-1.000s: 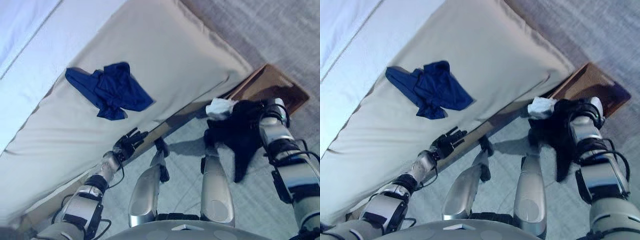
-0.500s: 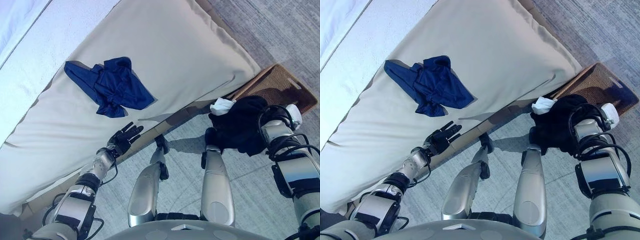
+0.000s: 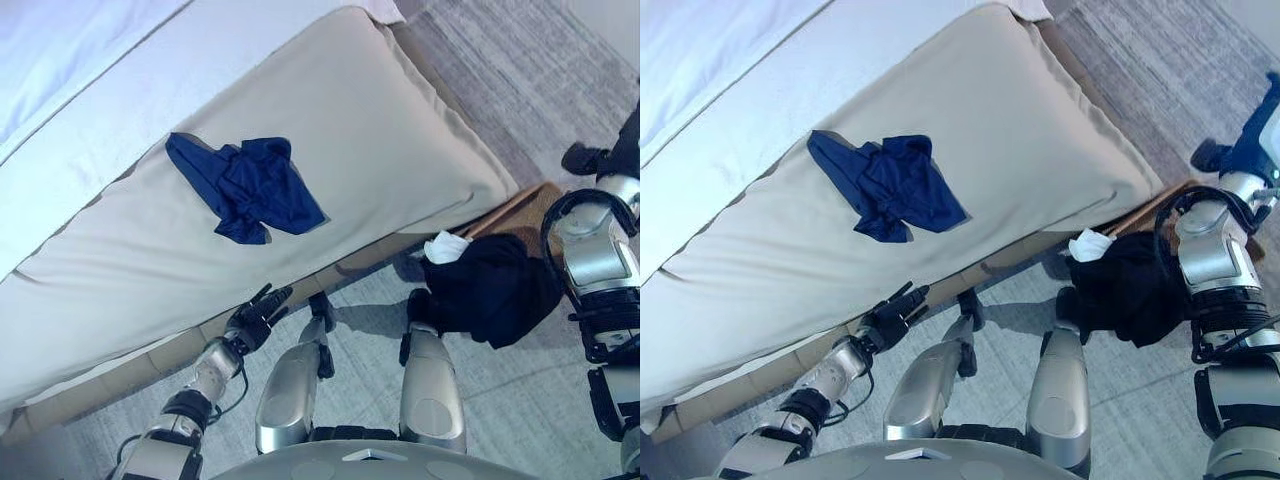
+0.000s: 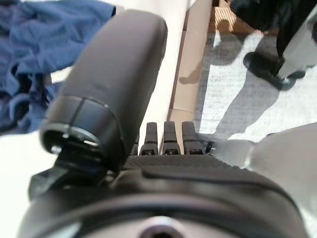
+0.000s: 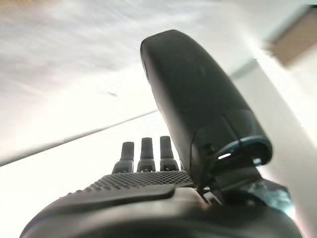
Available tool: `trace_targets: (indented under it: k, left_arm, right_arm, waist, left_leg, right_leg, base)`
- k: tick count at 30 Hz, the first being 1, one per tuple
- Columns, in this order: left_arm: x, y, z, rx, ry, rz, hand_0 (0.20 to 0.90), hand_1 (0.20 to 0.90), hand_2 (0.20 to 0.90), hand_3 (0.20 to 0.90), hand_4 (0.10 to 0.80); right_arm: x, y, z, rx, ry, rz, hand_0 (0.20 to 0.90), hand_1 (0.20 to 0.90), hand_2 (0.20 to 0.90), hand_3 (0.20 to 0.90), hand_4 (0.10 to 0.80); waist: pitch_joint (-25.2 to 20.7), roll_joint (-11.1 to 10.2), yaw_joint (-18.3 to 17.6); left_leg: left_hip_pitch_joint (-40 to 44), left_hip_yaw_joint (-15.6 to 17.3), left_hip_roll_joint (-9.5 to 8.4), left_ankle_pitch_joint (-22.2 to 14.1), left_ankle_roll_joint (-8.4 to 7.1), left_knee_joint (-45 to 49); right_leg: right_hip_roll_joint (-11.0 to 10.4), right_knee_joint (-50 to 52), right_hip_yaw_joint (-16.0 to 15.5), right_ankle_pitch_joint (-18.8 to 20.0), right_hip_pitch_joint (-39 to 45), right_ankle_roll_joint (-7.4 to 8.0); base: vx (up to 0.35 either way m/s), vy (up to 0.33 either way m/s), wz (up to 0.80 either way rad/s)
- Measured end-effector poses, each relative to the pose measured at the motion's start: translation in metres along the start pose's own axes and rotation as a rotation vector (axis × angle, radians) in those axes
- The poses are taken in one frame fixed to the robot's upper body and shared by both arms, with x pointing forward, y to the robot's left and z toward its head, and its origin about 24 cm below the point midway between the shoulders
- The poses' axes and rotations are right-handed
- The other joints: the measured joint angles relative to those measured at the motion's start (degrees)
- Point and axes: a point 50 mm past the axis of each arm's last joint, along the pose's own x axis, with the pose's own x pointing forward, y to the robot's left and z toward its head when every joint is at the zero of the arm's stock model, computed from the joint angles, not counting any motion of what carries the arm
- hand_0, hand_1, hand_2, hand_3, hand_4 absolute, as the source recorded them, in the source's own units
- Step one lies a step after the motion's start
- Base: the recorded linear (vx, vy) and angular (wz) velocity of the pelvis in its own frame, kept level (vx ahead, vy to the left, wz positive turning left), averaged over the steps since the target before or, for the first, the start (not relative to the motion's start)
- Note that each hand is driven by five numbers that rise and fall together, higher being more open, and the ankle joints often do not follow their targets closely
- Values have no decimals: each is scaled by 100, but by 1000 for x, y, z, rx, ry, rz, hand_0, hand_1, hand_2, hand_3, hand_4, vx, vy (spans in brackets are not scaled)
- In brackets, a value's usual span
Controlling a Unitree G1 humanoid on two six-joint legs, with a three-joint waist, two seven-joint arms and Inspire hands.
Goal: Pick up the clothes from the bed and place them into the basket
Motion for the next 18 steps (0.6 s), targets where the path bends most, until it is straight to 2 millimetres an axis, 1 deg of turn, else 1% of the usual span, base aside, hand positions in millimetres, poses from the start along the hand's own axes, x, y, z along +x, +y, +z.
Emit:
trace_targets:
  k: [1, 2, 3, 4, 7, 8, 9, 10, 11, 13, 15, 16, 18]
  left_arm:
    - [-2, 5, -1, -14, -3, 15, 900, 900, 900, 900, 800]
    - [-4, 10, -2, -30, -8, 33, 900, 900, 900, 900, 800]
    - [-4, 13, -2, -40, -10, 45, 900, 900, 900, 900, 800]
    - [-8, 22, -3, -62, -22, 78, 900, 900, 900, 900, 800]
    - [-16, 44, -4, -71, -33, 150, 900, 900, 900, 900, 800]
    - [-17, 49, -6, -71, -26, 171, 900, 900, 900, 900, 800]
    - [-18, 51, -7, -65, -19, 180, 900, 900, 900, 900, 800]
    - [-19, 52, -7, -58, -15, 185, 900, 900, 900, 900, 800]
    - [-20, 56, -8, -47, -5, 199, 900, 900, 900, 900, 800]
    - [-20, 58, -9, -40, 15, 217, 900, 900, 900, 900, 800]
    - [-21, 61, -7, -26, 21, 232, 900, 900, 900, 900, 800]
    - [-22, 64, -4, -16, 23, 246, 900, 900, 900, 900, 800]
    - [-23, 67, 0, -5, 23, 258, 900, 900, 900, 900, 800]
  right_arm:
    - [-1, 0, 6, 10, -35, 20, 900, 900, 900, 900, 800]
    - [-3, 2, 9, 11, -65, 55, 900, 900, 900, 900, 800]
    - [-4, 4, 10, 4, -80, 81, 900, 900, 900, 900, 800]
    - [-11, 14, 9, -3, -101, 174, 900, 900, 900, 900, 800]
    - [-33, 45, 13, -8, -132, 387, 900, 900, 900, 900, 800]
    - [-41, 56, 13, -29, -141, 461, 900, 900, 900, 900, 800]
    - [-48, 64, 14, -37, -153, 516, 900, 900, 900, 900, 800]
    - [-52, 69, 15, -39, -162, 551, 900, 900, 900, 900, 800]
    - [-59, 81, 20, -41, -180, 622, 900, 900, 900, 900, 800]
    - [-68, 97, 22, -64, -185, 709, 900, 900, 900, 900, 800]
    - [-76, 111, 22, -72, -161, 757, 900, 900, 900, 900, 800]
    - [-81, 121, 20, -90, -138, 791, 900, 900, 900, 900, 800]
    - [-85, 132, 19, -113, -95, 822, 900, 900, 900, 900, 800]
  waist:
    - [-31, -68, 66]
    - [-52, -124, 111]
    - [-67, -155, 131]
    - [-152, -313, 209]
    - [-395, -664, 454]
    - [-470, -766, 537]
    - [-507, -821, 630]
    - [-548, -858, 704]
    - [-616, -912, 916]
    - [-633, -928, 1130]
    - [-640, -939, 1321]
    - [-639, -943, 1443]
    - [-637, -947, 1555]
  left_leg:
    - [22, -15, -7, -10, 9, 0]
    - [63, -66, -14, -16, 16, 0]
    - [94, -115, -17, -14, 16, 3]
    - [183, -222, -35, -14, 16, 2]
    - [298, -412, -84, -19, 15, 15]
    - [356, -506, -116, -19, 15, 13]
    - [403, -604, -141, -21, 15, 13]
    - [409, -645, -154, -34, 17, 13]
    - [406, -728, -196, -73, 13, 22]
    - [385, -902, -279, -93, 10, 106]
    - [352, -1005, -350, -110, 14, 133]
    - [258, -1090, -403, -128, 18, 232]
    - [117, -1220, -458, -166, 61, 342]
  right_leg:
    - [-3, -51, -32, 11, 63, 2]
    - [-12, -126, -130, 46, 188, 13]
    - [-10, -176, -179, 80, 281, 52]
    - [-18, -290, -302, 81, 485, 52]
    - [-25, -588, -617, 79, 935, 53]
    - [-32, -693, -769, 79, 1135, 53]
    - [-40, -742, -858, 77, 1267, 52]
    - [-42, -775, -919, 76, 1323, 53]
    - [-58, -835, -1051, 73, 1437, 56]
    - [-111, -859, -1199, 63, 1581, 68]
    - [-155, -853, -1321, 43, 1648, 95]
    - [-187, -851, -1428, 42, 1676, 96]
    - [-207, -850, -1577, 41, 1684, 98]
  base:
    - [172, 175, 21]
    - [122, 136, 24]
    - [194, 156, 40]
    - [190, 160, 44]
    - [188, 178, 52]
    - [140, 152, 69]
    - [117, 181, 60]
    - [106, 184, 54]
    - [81, 171, 47]
    - [67, 112, 53]
    - [46, 107, 45]
    - [9, 114, 47]
    - [-34, 101, 51]
